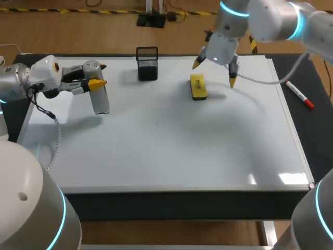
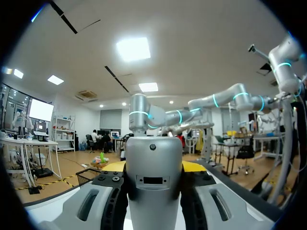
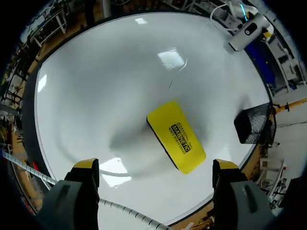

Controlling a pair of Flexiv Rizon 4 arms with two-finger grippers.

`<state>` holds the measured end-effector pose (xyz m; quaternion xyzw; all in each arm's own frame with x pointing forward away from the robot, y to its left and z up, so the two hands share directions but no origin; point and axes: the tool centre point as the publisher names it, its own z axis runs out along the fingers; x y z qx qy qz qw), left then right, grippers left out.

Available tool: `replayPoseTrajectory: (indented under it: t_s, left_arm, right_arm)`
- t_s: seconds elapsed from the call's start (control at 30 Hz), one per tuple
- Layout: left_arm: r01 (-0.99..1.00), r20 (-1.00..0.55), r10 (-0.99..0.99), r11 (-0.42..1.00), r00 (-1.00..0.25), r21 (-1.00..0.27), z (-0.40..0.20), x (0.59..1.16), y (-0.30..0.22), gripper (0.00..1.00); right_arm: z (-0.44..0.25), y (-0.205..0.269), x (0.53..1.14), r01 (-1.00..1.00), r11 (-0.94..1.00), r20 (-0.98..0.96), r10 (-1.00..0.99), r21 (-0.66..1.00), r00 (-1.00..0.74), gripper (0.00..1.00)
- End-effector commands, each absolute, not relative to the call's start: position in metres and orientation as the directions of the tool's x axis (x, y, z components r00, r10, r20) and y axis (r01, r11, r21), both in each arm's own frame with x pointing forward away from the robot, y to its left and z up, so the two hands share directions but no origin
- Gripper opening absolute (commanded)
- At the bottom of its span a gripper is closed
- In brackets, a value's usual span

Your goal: Pick up the inspection probe, press it on each red-marked spot on the whiteboard one by one, put down the probe, pick up the eraser, and wipe off all the red marks.

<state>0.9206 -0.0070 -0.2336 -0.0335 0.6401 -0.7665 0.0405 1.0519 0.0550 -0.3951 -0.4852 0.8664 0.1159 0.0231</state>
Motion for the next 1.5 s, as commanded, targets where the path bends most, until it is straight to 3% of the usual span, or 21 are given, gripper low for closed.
replayPoseTrajectory:
  t_s: [0.03,0.7,0.97,1.5]
  left_arm:
    - [0.020,-0.001,-0.105,-0.178,-0.995,-0.984,-0.233,0.920,-0.007,0.00]
    - [0.020,-0.001,-0.105,-0.178,-0.995,-0.984,-0.233,0.920,-0.007,0.00]
    - [0.020,-0.001,-0.105,-0.178,-0.995,-0.984,-0.233,0.920,-0.007,0.00]
    - [0.020,-0.001,-0.105,-0.178,-0.995,-0.984,-0.233,0.920,-0.007,0.00]
  right_arm:
    - [-0.386,0.038,1.055,-0.775,0.567,-0.256,-0.734,0.277,-0.629,1.00]
    - [-0.304,0.017,1.068,-0.458,0.726,-0.243,-0.388,0.513,-0.889,1.00]
    - [-0.273,0.005,1.063,-0.438,0.728,-0.374,-0.263,0.528,-0.889,1.00]
    - [-0.239,-0.022,1.053,-0.346,0.766,-0.372,-0.150,0.542,-0.916,1.00]
